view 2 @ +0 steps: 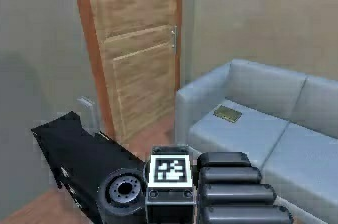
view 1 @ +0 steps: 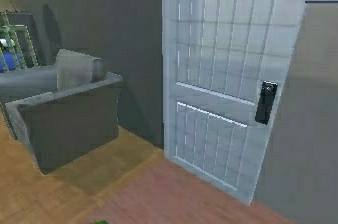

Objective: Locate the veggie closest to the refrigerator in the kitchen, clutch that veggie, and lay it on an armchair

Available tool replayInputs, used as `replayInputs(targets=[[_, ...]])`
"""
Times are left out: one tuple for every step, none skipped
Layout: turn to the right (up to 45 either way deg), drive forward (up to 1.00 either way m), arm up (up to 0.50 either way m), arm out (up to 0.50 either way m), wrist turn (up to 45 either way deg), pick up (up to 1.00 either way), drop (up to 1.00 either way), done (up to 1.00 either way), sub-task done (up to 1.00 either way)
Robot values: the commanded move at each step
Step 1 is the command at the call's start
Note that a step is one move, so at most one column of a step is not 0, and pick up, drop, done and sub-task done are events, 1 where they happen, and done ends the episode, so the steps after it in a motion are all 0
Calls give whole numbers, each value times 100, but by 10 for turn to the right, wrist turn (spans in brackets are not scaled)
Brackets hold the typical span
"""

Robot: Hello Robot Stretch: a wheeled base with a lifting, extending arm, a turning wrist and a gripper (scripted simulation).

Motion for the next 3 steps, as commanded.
replayInputs(targets=[[-450, 0, 0, 0, 0, 0, 0, 0, 0], [-30, 0, 0, 0, 0, 0, 0, 0, 0], [-60, 0, 0, 0, 0, 0, 0, 0, 0]])
